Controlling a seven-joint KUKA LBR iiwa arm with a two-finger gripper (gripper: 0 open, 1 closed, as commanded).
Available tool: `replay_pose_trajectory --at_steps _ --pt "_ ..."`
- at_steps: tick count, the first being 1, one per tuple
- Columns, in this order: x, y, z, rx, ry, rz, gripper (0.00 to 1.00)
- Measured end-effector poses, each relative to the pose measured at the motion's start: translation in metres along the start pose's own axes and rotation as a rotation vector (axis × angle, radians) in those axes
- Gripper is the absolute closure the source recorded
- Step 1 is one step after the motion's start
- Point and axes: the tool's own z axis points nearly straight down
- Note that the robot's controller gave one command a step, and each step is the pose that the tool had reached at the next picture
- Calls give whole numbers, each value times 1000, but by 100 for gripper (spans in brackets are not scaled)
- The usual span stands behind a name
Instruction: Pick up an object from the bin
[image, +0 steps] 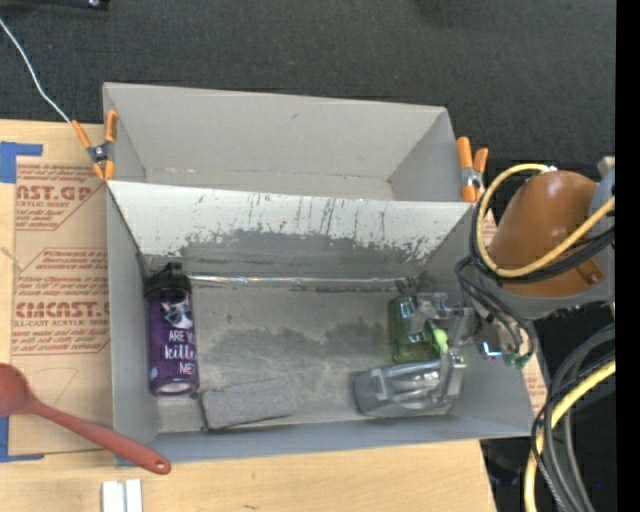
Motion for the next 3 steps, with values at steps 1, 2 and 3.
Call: replay_pose_trajectory --at_steps 1,2,3 --pt "-2 0 -4 1 -8 -2 0" --pt "6 7 92 3 -20 -165 0" --pt "9 7 31 2 -9 -330 0"
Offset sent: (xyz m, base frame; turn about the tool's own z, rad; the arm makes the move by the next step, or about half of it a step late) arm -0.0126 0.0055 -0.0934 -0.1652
